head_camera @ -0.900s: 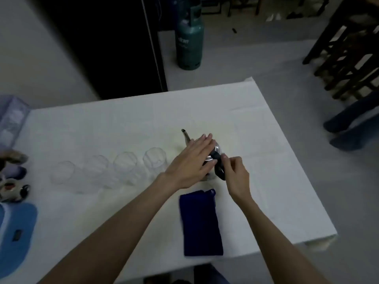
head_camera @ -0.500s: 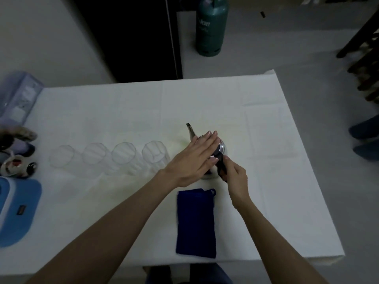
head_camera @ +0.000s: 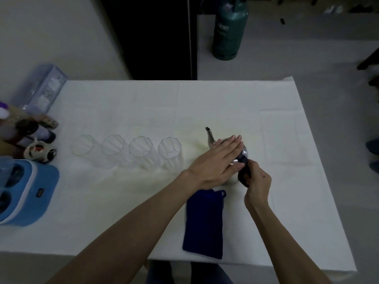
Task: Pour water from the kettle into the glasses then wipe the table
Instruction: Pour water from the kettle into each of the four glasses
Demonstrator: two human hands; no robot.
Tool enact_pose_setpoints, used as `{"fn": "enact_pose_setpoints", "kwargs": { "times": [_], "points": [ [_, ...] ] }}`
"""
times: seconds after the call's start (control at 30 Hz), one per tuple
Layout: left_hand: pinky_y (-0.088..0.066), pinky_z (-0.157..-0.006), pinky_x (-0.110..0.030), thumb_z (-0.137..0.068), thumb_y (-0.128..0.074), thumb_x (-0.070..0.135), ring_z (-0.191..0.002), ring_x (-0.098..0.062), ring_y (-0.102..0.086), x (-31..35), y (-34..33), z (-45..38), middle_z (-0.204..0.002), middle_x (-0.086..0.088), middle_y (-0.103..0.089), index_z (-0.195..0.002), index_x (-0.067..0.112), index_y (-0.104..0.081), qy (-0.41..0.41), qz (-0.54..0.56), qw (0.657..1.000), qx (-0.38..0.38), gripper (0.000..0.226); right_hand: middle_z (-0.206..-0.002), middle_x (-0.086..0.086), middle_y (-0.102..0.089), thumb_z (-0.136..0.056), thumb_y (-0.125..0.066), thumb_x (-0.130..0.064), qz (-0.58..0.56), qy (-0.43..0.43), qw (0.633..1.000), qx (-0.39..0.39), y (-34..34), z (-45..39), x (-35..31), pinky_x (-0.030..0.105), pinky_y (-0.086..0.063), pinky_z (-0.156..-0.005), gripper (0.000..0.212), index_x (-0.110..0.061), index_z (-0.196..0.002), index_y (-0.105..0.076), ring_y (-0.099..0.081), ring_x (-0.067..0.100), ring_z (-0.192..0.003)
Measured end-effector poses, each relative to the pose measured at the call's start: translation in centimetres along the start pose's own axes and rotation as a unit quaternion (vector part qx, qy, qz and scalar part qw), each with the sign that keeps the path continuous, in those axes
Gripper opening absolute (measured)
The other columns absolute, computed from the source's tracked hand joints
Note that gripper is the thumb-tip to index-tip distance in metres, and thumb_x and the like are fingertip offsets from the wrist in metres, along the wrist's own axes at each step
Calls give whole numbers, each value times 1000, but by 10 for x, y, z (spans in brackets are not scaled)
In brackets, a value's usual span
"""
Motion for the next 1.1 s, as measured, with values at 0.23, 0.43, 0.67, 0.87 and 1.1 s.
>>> {"fn": "enact_pose_setpoints", "kwargs": {
  "times": [0.23,0.43,0.67,0.87,1.1],
  "points": [
    [-3,-123,-34,-101,-27,44,-151,-16,-7,32,25,19,-162,-8,-17,-152,5,-25,-52,-29,995,82,64,-65,8,-29,-64,-67,-35,-15,37,999,-13,3,30,-43,30,-32,-57,48,11,-69,-53,-29,21,-58],
    [-6,-123,-37,-103,-34,40,-151,-18,-10,56,62,56,-162,-10,-20,-152,3,-27,-93,-33,988,123,62,-59,5,-30,-70,-65,-29,-19,77,997,2,-3,81,-80,29,-33,-56,31,-1,-69,-54,-31,15,-53],
    [-4,-123,-36,-104,-35,39,-151,-18,-11,69,107,128,-162,-11,-20,-151,3,-28,-124,-42,982,134,60,-41,-10,-33,-93,-54,-14,-39,100,993,52,-27,166,-92,13,-28,-39,34,-12,-61,-43,-31,5,-38],
    [-6,-122,-37,-103,-34,41,-150,-20,-15,53,138,199,-160,-12,-24,-150,2,-31,-145,-61,977,145,62,-45,-11,-41,-94,-54,-20,-52,81,993,63,-71,234,-70,13,-35,-39,29,-13,-66,-53,-38,2,-39],
    [-5,-122,-36,-100,-23,47,-150,-18,-14,-2,157,260,-160,-10,-25,-150,3,-31,-116,-103,979,135,67,-43,-11,-47,-98,-52,-15,-68,38,997,18,-142,273,-27,20,-41,-50,28,-11,-70,-58,-43,2,-38]
  ]
}}
Point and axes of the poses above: each hand's wrist, its own z-axis away from the middle knuckle, its own y-axis out of the back of the hand, x = y × z, the point moved 9 cm from there along -z, towards the middle knuckle
